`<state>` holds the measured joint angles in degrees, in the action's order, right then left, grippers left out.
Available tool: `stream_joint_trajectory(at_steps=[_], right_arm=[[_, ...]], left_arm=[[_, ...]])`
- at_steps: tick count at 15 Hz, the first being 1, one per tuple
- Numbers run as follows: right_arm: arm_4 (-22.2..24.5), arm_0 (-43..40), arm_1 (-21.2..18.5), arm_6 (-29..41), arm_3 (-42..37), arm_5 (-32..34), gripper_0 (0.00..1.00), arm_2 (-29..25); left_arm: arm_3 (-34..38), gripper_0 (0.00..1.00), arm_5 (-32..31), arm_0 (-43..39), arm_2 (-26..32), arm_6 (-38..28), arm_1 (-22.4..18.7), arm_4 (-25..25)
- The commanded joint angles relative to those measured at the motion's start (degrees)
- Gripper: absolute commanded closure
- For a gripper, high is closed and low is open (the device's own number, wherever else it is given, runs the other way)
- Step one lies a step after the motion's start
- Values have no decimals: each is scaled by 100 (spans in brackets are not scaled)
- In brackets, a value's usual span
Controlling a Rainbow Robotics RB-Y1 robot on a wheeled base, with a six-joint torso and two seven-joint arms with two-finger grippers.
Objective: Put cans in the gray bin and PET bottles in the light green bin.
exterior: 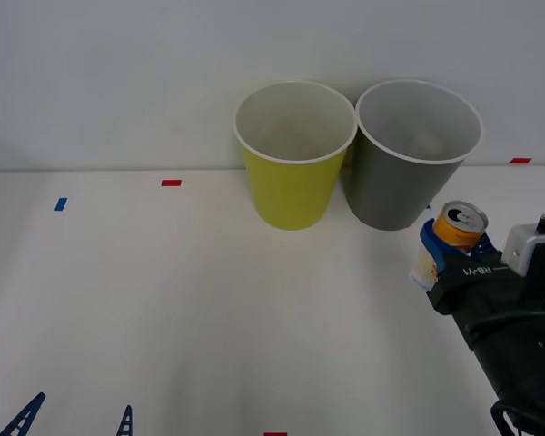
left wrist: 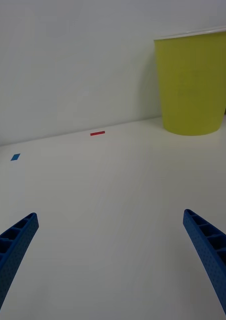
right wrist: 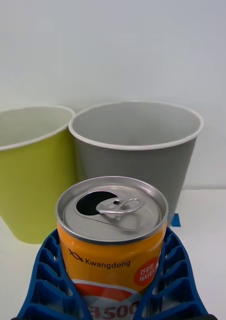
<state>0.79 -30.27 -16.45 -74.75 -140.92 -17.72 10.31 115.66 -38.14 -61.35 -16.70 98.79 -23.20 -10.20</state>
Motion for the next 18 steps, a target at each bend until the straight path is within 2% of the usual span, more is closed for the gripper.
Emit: stream_joint_trajectory(at_steps=[1,3,6,8,9,17,18], right_arm=[[1081,785,-236,1182,-402,-1164,100,243],[1292,1207,-385,1666,-762,-2025,100,348],[1274,1778,-631,2070,-908,-2886,100,375],[932,2130,-640,2097,-908,-3361,100,261],[615,2323,-623,2061,-908,-3651,100,111],[-492,3369,-403,1622,-908,-4082,100,-680],[-633,3492,-350,1279,-908,-4082,100,-803]], left_arm=[[0,0,0,0,0,0,0,0],[0,0,0,0,0,0,0,0],[0,0,0,0,0,0,0,0],[0,0,0,0,0,0,0,0],[0,0,0,0,0,0,0,0],[0,0,0,0,0,0,0,0],[0,0,0,0,0,0,0,0]])
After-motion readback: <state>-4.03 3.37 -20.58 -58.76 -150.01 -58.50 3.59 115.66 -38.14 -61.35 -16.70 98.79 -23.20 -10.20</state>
